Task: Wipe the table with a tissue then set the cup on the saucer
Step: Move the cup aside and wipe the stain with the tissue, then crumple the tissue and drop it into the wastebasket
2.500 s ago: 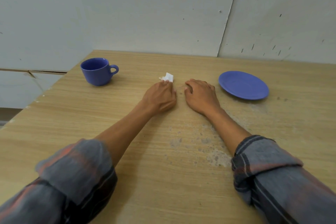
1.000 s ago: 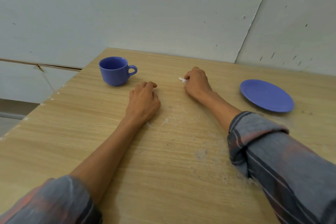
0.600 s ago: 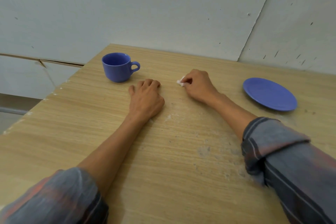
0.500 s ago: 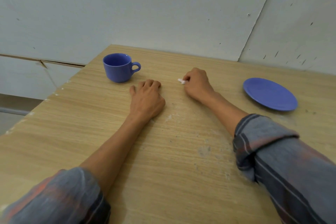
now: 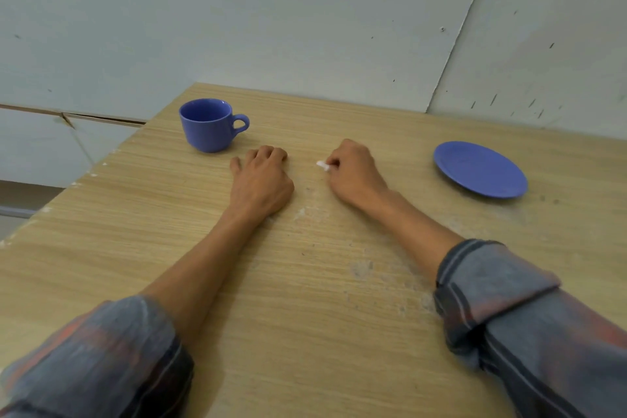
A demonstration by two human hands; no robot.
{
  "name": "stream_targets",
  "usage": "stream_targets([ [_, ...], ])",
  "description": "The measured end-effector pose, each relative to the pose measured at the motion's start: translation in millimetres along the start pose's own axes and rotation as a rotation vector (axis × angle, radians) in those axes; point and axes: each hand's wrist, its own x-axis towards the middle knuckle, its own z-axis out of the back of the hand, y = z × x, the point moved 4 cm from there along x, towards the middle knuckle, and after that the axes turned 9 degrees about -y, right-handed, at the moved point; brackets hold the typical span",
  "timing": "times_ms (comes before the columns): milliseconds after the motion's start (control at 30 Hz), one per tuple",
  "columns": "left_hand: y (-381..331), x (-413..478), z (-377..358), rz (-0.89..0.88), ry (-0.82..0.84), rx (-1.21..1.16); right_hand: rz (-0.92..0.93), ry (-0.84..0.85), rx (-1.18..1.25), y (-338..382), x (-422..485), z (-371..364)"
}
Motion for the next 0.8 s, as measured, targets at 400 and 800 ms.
stream_targets([
  [400,-61.7,-23.9,36.6,0.049,0.198,-1.101,-0.667,0.329,1.389,-13.0,-29.1,67.4],
  [800,-160.1,-35.2,69.1,0.046,-0.037,-1.135,-0.624,-0.222,1.374,-34.1,-58.2,143.9],
])
